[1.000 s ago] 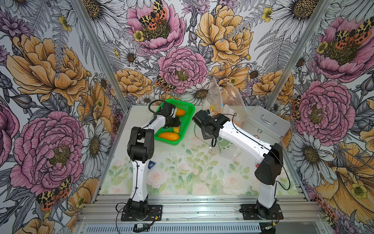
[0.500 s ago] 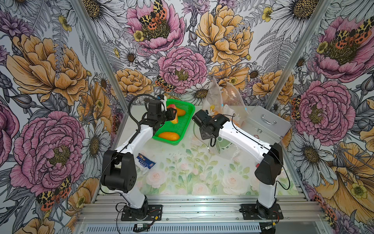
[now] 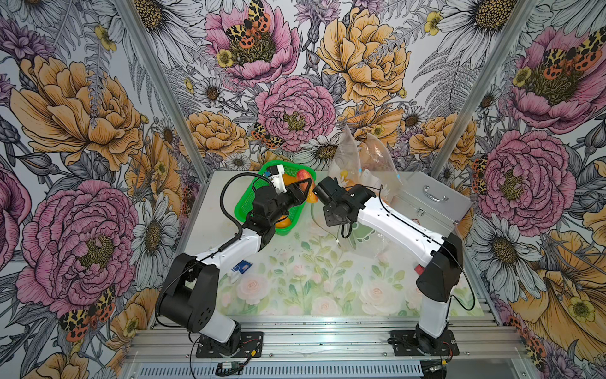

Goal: Place the mango in a zip-top bag and seal the zipper
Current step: Place the mango in the zipper food storage bag.

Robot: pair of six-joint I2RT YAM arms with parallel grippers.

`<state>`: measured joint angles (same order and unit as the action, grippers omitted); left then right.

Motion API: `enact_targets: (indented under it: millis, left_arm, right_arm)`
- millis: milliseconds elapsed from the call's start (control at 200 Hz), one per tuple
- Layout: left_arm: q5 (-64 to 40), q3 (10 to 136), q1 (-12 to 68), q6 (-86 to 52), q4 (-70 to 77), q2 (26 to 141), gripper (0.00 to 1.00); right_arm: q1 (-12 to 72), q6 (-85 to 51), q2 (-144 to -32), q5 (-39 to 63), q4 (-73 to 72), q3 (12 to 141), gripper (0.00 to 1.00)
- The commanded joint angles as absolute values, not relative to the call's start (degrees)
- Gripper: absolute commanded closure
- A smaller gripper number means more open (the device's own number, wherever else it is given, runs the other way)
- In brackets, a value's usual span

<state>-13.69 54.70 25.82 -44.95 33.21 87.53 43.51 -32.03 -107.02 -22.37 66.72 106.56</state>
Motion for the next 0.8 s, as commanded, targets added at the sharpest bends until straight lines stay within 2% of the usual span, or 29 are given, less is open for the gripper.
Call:
enact_targets:
  millis: [0, 265, 500, 681, 791]
  left_arm:
    - [-9.6, 52.7, 27.8, -47.8, 38.9, 88.7, 0.70]
    - [-5.0, 47.1, 32.9, -48.5, 42.3, 89.8, 0.69]
    - [-4.9, 46.4, 35.8, -47.1, 42.8, 92.5, 0.61]
    - [-5.5, 47.1, 36.9, -46.7, 42.7, 95.0, 0.51]
    - [-5.6, 46.9, 36.9, -46.9, 42.7, 95.9, 0.34]
  right_arm:
    - [43.0, -32.6, -104.2, -22.1, 64.8, 105.8, 1.00]
    - [41.8, -33.3, -102.4, -19.7, 62.1, 103.7, 1.00]
    - [41.1, -33.7, -102.1, -17.7, 60.6, 103.1, 1.00]
    - [41.0, -34.0, -101.8, -16.9, 59.8, 102.7, 1.00]
    - [40.9, -34.0, -101.5, -16.7, 59.6, 102.6, 1.00]
